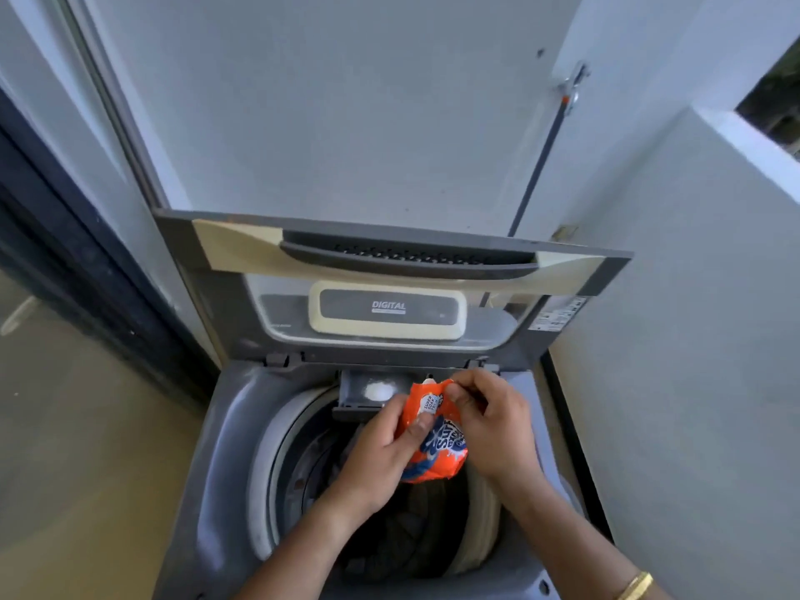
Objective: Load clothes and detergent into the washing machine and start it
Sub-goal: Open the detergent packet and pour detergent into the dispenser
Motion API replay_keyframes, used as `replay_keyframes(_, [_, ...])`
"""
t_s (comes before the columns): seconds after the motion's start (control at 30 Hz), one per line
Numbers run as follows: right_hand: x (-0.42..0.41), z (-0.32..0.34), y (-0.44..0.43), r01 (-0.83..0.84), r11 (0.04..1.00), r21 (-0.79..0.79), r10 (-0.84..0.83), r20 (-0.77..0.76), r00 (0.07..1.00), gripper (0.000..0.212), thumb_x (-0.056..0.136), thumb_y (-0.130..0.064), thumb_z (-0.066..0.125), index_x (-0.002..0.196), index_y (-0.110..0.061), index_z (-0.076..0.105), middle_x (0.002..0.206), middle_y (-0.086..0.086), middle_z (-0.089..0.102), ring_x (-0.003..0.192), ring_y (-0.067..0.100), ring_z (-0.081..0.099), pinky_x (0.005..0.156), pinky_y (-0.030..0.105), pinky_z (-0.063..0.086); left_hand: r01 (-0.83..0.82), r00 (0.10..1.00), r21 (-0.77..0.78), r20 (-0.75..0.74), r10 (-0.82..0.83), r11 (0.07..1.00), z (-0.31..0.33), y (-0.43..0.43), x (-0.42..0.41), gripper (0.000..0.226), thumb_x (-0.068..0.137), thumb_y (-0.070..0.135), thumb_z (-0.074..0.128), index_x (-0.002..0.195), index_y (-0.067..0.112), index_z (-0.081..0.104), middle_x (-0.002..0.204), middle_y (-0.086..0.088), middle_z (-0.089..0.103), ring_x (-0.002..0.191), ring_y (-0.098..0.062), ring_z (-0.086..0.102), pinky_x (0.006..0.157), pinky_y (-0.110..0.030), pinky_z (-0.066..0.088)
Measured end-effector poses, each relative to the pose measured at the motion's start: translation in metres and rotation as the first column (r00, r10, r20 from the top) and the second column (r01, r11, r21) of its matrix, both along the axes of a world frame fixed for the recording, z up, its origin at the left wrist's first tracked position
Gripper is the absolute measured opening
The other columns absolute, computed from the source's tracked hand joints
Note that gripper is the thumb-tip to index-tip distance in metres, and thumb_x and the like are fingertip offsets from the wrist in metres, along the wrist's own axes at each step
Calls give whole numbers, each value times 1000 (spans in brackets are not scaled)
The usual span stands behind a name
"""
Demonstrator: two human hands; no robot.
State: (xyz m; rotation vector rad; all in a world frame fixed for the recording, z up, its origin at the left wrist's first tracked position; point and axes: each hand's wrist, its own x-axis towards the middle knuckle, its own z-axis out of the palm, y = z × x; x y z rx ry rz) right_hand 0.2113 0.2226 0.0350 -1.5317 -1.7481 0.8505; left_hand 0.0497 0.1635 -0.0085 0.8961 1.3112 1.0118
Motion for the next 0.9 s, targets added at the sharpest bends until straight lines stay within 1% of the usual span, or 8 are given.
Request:
replay_keyframes(0.1, [29, 28, -3, 22, 994, 107, -19, -25, 999, 13, 98, -14, 75, 93, -25, 74, 88, -14, 73, 87, 10, 70, 74, 31, 58, 23, 999, 95, -50, -18, 995, 27, 7, 25, 36, 103, 64, 66, 128, 38, 70, 127, -2, 81, 121, -22, 79, 111, -54, 62])
replay_keyframes(0.2, [76, 62, -8, 77, 974, 211, -66, -57, 996, 13, 96, -11, 76, 93, -24, 74, 88, -14, 73, 86, 11, 71, 76, 39, 61, 92, 992, 179, -101, -74, 980, 63, 13, 69, 28, 107, 54, 64, 130, 38, 70, 128, 0, 81, 120, -18, 80, 107, -43, 64])
replay_keyframes(0.4, [204, 137, -36, 212, 895, 392, -201, -70, 977, 22, 92, -7, 79, 87, -28, 73, 85, -15, 73, 83, 6, 69, 72, 11, 48, 258, 965, 291, -131, -228, 921, 139, 13, 190, 31, 107, 51, 62, 135, 37, 66, 128, 7, 81, 119, -13, 81, 102, -34, 67])
replay_keyframes(0.57, [322, 192, -69, 298, 817, 495, -321, -40, 946, 12, 90, -17, 76, 90, -29, 73, 87, -16, 74, 85, 7, 70, 75, 28, 57, 370, 928, 373, -105, -357, 851, 187, 6, 307, 35, 105, 65, 63, 129, 42, 70, 124, 8, 83, 114, -12, 82, 104, -42, 67])
replay_keyframes(0.63, [371, 214, -88, 321, 773, 547, -390, 11, 921, 18, 90, -9, 80, 92, -26, 75, 89, -17, 74, 87, 5, 70, 74, 21, 55, 425, 900, 393, -94, -425, 815, 203, 3, 357, 34, 100, 70, 66, 126, 49, 71, 124, 7, 84, 115, -15, 83, 105, -46, 66])
replay_keyframes(0.73, [446, 245, -123, 363, 686, 630, -506, 55, 861, 18, 89, -2, 81, 94, -20, 77, 91, -14, 74, 86, 5, 69, 76, 22, 57, 526, 831, 419, -68, -552, 740, 231, -2, 439, 32, 97, 60, 70, 123, 44, 73, 122, 2, 85, 115, -21, 83, 106, -50, 66])
replay_keyframes(0.8, [493, 261, -146, 393, 621, 678, -583, 64, 810, 16, 89, -1, 81, 94, -16, 78, 91, -12, 74, 86, 4, 68, 77, 19, 55, 590, 777, 442, -83, -624, 676, 249, -6, 491, 34, 96, 65, 72, 124, 46, 73, 124, 2, 85, 116, -22, 83, 105, -51, 66])
replay_keyframes(0.9, [560, 282, -186, 470, 521, 713, -691, 29, 722, 14, 89, 0, 81, 93, -13, 78, 89, -10, 73, 86, 0, 67, 77, 8, 48, 673, 677, 481, -96, -730, 561, 276, -23, 571, 28, 103, 57, 70, 125, 39, 72, 118, 10, 85, 110, -14, 84, 88, -33, 69])
